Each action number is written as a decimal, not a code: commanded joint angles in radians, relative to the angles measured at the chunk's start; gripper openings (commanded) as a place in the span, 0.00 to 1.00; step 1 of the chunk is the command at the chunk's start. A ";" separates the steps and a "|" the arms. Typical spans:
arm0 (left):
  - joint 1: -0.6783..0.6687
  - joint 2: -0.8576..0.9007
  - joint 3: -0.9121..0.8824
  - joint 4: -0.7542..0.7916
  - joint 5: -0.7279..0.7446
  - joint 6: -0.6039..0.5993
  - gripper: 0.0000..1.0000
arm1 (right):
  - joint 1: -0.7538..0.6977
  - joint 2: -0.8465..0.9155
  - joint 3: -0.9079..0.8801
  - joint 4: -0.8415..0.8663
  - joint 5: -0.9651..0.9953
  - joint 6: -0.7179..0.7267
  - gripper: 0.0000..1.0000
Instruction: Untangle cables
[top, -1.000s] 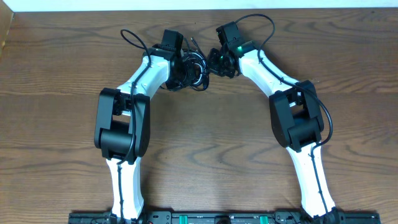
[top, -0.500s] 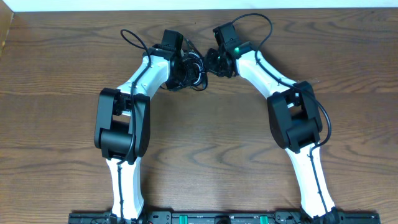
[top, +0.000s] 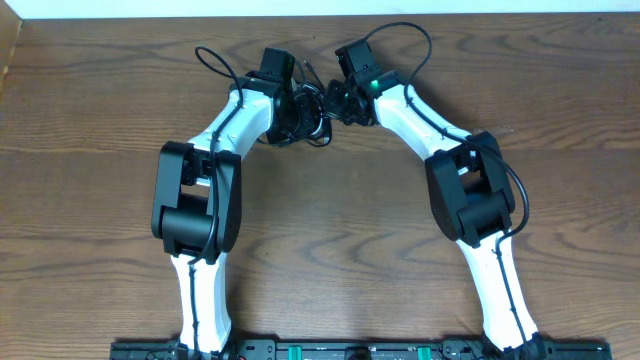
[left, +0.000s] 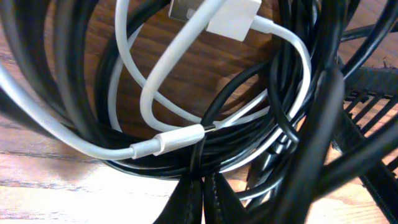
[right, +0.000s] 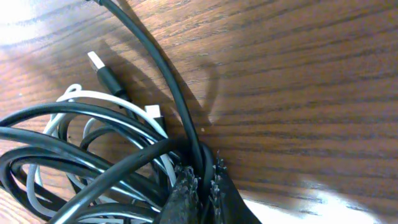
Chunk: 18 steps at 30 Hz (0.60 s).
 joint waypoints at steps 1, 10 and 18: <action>-0.017 0.053 -0.032 -0.018 0.012 0.048 0.08 | -0.029 0.035 -0.034 -0.031 0.018 -0.071 0.01; -0.017 0.053 -0.032 -0.116 -0.168 -0.014 0.08 | -0.135 -0.033 -0.032 -0.047 -0.124 -0.349 0.01; -0.017 0.053 -0.032 -0.157 -0.169 -0.014 0.16 | -0.189 -0.097 -0.032 -0.091 -0.079 -0.470 0.01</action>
